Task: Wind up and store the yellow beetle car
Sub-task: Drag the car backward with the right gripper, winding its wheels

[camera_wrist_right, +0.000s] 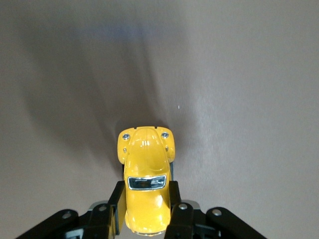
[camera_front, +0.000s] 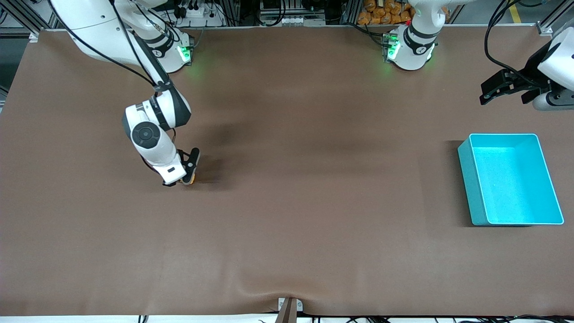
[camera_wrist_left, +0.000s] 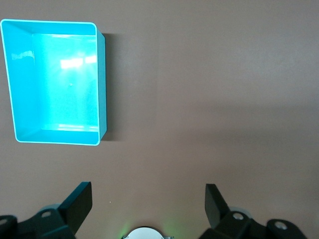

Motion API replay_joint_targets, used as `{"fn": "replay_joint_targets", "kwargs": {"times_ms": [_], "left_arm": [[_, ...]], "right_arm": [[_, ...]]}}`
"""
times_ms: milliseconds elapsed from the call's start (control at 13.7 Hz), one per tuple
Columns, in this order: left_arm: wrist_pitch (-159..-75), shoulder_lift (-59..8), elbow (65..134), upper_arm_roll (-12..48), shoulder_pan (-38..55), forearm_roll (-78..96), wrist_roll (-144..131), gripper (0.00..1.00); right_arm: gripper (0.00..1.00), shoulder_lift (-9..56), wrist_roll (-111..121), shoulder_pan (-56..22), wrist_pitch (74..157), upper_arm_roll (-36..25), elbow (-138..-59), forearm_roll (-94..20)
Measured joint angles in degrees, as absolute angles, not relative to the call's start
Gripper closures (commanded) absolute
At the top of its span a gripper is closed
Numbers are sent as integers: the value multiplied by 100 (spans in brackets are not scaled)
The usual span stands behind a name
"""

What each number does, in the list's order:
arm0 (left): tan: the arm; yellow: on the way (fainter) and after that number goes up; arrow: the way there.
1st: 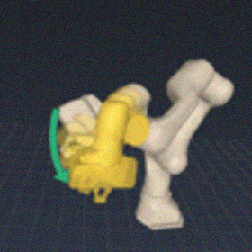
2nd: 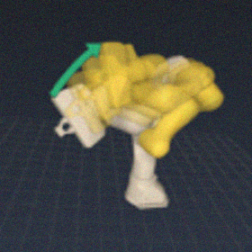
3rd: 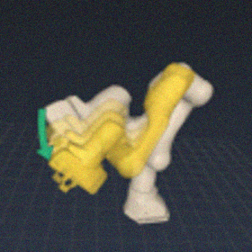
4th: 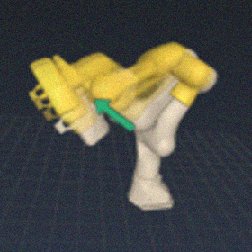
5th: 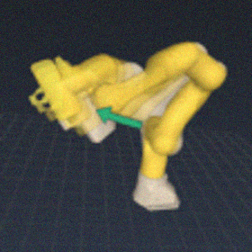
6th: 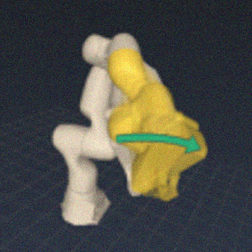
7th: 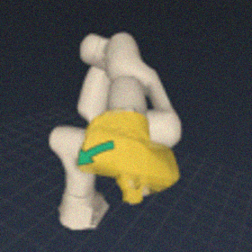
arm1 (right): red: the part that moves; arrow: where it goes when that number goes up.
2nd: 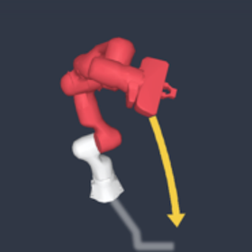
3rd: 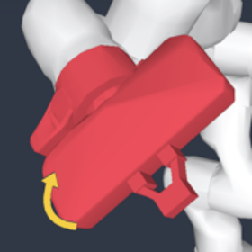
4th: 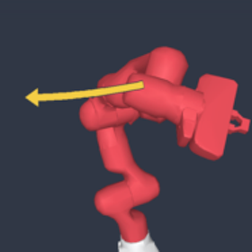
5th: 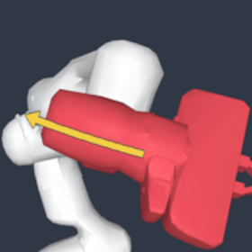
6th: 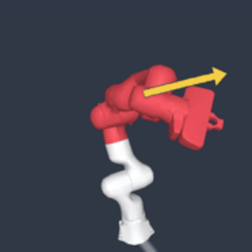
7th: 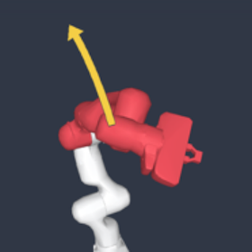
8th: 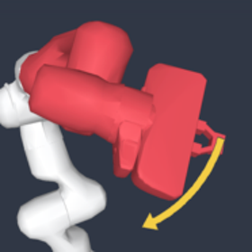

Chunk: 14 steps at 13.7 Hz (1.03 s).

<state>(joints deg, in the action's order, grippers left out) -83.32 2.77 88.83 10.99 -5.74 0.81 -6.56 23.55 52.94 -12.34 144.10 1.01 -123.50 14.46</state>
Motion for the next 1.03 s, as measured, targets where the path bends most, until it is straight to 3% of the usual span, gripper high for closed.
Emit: {"fn": "replay_joint_targets", "kwargs": {"times_ms": [1025], "left_arm": [[-8332, 277, 8860, 1418, -551, 71, -666, 0]], "right_arm": [[81, 2226, 6796, -265, 14393, 102, -12564, 1432]]}}
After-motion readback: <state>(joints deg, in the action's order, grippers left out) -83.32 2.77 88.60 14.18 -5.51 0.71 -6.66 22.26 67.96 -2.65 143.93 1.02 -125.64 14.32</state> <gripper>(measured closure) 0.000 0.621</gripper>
